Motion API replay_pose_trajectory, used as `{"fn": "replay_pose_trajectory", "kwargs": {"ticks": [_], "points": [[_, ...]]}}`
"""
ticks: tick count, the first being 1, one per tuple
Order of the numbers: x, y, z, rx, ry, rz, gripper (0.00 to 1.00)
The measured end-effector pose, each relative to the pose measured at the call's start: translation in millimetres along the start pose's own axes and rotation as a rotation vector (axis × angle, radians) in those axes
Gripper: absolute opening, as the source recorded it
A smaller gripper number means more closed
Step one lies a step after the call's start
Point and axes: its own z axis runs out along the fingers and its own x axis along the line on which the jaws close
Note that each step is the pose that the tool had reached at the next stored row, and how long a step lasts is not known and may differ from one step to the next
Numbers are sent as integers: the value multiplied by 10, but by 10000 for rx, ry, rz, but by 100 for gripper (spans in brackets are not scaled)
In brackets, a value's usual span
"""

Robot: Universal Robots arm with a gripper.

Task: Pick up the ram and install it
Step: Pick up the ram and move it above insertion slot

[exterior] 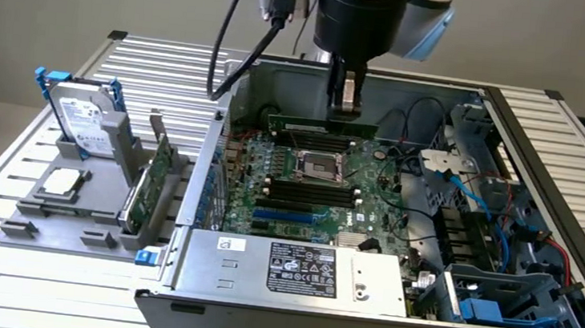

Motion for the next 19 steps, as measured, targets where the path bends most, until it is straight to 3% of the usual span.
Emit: {"fn": "replay_pose_trajectory", "kwargs": {"ticks": [6, 10, 15, 19], "points": [[-173, 6, 71, -113, 87, 10, 13], [-256, -7, 103, -305, 167, 25, 13], [-301, -73, 153, -404, 172, 64, 13], [-360, -95, 192, -578, 204, 84, 13]]}}
